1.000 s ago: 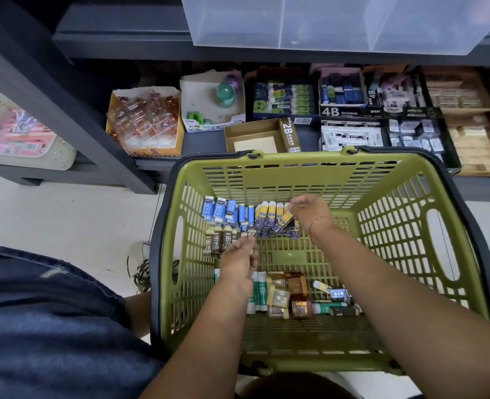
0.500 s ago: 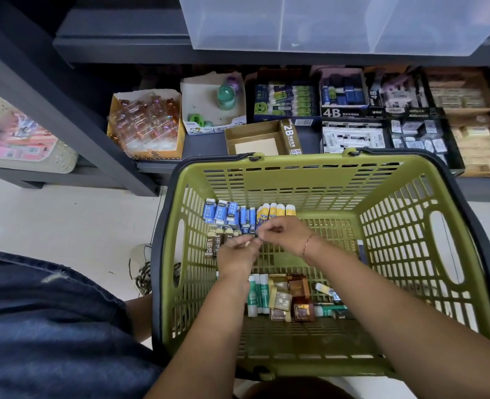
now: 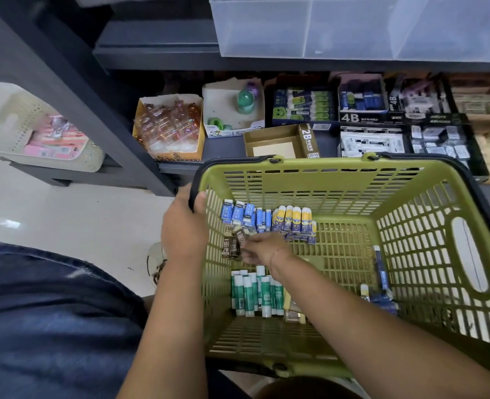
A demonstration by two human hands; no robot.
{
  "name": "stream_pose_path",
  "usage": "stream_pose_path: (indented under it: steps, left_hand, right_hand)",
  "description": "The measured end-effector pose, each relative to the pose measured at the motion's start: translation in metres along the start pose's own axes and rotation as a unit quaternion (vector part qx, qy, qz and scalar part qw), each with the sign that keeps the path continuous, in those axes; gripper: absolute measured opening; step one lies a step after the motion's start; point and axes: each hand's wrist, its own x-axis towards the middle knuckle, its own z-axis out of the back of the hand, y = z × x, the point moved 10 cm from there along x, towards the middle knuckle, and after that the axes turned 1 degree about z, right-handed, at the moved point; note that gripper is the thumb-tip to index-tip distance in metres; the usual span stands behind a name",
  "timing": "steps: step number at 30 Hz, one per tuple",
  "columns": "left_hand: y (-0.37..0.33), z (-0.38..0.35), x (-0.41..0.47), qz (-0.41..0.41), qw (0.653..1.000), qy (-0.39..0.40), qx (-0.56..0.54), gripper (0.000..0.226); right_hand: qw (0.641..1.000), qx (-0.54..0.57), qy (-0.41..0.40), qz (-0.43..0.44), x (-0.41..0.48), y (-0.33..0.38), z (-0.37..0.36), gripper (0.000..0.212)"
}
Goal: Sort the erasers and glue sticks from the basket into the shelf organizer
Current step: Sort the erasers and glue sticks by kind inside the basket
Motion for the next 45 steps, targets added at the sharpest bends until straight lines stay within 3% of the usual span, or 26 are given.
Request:
stream_pose_path:
  steps: [3,7,10,12,15,17,19,21,23,25,28,31,36,42,45]
  left_hand:
    - [0.000,-0.002,-0.001,-0.015,1.000,-0.010,0.017,0.034]
    - [0.001,-0.001,0.001,-0.021,0.999,-0.024,0.027,0.032]
    - [-0.002,0.001,-0.002,-0.019,0.998,-0.037,0.038,0.032]
    - [-0.009,0.009,-0.006,-0.025,0.994,-0.089,0.053,0.033]
    - [-0.062,0.004,-0.039,-0.160,0.973,-0.165,0.021,0.029]
    - [-0.099,-0.041,-0.071,-0.262,0.963,-0.055,0.000,0.026]
    - [-0.103,-0.114,-0.109,-0.296,0.939,0.170,0.036,0.031]
    - [-0.067,-0.176,-0.147,-0.266,0.881,0.365,0.142,0.044]
    - [-0.030,-0.206,-0.170,-0.248,0.820,0.458,0.237,0.055]
    - [-0.017,-0.218,-0.176,-0.244,0.794,0.491,0.262,0.059]
    - [-0.013,-0.222,-0.174,-0.247,0.793,0.491,0.264,0.055]
    - [-0.001,-0.222,-0.174,-0.194,0.804,0.515,0.225,0.048]
    - [0.004,-0.221,-0.173,-0.172,0.808,0.523,0.208,0.042]
    - [0.008,-0.223,-0.173,-0.159,0.808,0.529,0.206,0.046]
    - [0.010,-0.224,-0.172,-0.156,0.807,0.527,0.216,0.051]
  right_hand:
    - [0.998,-0.047,0.026,0.018,-0.003,0.008,-0.001,0.023]
    - [0.977,-0.195,0.087,0.008,-0.011,0.009,0.049,0.023]
    - [0.939,-0.324,0.112,-0.026,-0.016,-0.002,0.117,0.015]
    - [0.902,-0.421,0.094,-0.025,-0.014,-0.007,0.157,0.016]
    - [0.864,-0.488,0.115,-0.037,-0.012,-0.024,0.176,0.031]
    - [0.843,-0.513,0.148,-0.068,-0.014,-0.043,0.174,0.049]
    - [0.804,-0.564,0.168,-0.086,-0.013,-0.059,0.172,0.065]
    - [0.771,-0.610,0.171,-0.071,-0.009,-0.067,0.170,0.072]
    - [0.756,-0.630,0.172,-0.047,-0.007,-0.070,0.167,0.068]
    - [0.759,-0.625,0.178,-0.038,-0.007,-0.074,0.165,0.058]
    - [0.753,-0.630,0.189,-0.038,-0.010,-0.085,0.157,0.055]
    - [0.727,-0.660,0.189,-0.026,-0.008,-0.089,0.148,0.061]
    - [0.646,-0.727,0.221,-0.068,-0.009,-0.099,0.143,0.065]
    - [0.614,-0.739,0.259,-0.100,-0.018,-0.095,0.153,0.053]
    - [0.587,-0.746,0.282,-0.138,-0.023,-0.099,0.163,0.058]
